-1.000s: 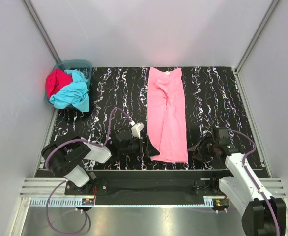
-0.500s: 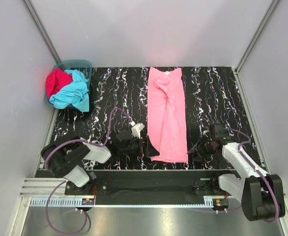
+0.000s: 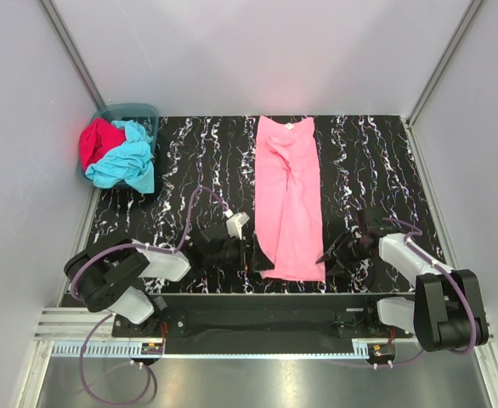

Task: Fold and stack the t-shirts
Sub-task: Fold the tshirt

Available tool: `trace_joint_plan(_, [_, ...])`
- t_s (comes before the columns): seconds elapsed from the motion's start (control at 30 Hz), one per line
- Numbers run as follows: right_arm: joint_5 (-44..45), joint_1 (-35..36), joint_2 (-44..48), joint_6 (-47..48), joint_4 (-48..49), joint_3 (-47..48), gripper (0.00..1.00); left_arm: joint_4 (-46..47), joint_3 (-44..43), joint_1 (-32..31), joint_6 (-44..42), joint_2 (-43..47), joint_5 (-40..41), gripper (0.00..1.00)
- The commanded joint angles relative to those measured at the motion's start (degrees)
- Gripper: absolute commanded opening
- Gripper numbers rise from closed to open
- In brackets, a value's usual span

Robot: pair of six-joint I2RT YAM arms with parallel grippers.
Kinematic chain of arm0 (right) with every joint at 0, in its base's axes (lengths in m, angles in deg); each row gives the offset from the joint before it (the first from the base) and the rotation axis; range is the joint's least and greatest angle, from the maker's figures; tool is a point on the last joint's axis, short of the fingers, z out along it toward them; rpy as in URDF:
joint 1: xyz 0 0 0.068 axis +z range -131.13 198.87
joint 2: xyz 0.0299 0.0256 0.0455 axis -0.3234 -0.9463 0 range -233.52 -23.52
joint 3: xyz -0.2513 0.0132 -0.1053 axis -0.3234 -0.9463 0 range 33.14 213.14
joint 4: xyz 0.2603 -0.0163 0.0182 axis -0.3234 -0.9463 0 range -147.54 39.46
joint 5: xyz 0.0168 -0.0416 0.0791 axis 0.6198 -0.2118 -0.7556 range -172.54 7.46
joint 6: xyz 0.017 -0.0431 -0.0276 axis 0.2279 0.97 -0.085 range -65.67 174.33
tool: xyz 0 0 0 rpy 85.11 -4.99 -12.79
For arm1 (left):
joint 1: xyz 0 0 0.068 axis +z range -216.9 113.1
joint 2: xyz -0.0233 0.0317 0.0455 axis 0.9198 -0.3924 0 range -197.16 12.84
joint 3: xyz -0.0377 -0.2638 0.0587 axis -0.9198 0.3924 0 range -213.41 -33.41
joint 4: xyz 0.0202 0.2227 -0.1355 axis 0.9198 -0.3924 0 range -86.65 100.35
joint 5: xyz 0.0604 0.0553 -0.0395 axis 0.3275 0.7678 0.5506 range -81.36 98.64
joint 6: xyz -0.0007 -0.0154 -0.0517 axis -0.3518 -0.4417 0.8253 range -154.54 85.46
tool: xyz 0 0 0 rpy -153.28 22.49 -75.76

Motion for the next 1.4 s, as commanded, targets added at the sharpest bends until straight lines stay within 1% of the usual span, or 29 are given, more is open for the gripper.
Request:
trace_joint_plan(0.0, [-2.8,0.2,0.1,0.9,1.7,1.7,0.54,-7.8,0.3,0.7,-1.8,1.0,-0.3,0.91])
trace_joint_plan(0.17, [-3.6,0.2,0.0,0.6,2.4,1.3,0.54,-8.9,0.3,1.0,-1.8,2.3,-0.3,0.91])
trace_joint_plan(0.47, [-4.1,0.2,2.6,0.2,2.5,-0.7,0.53,-9.2,1.1,1.7,-1.8,3.8,-0.3,0.91])
trace_joint_plan(0.57, [-4.0,0.3,4.1,-0.1,2.5,-1.2,0.53,-8.3,1.4,1.7,-1.8,3.0,-0.3,0.91])
trace_joint_plan(0.77, [-4.1,0.2,4.7,-0.6,2.5,-1.6,0.53,-4.4,0.3,1.4,-1.0,-2.6,-1.0,0.91])
trace_joint_plan(1.0, [-4.5,0.2,3.3,-1.1,4.6,-2.3,0.52,-2.2,-1.5,0.3,-0.3,-7.5,-1.4,0.90])
trace_joint_plan(1.37, [-4.3,0.2,2.0,-0.8,4.7,-1.5,0.52,-3.0,-0.4,0.2,-0.6,-6.7,-1.2,0.88])
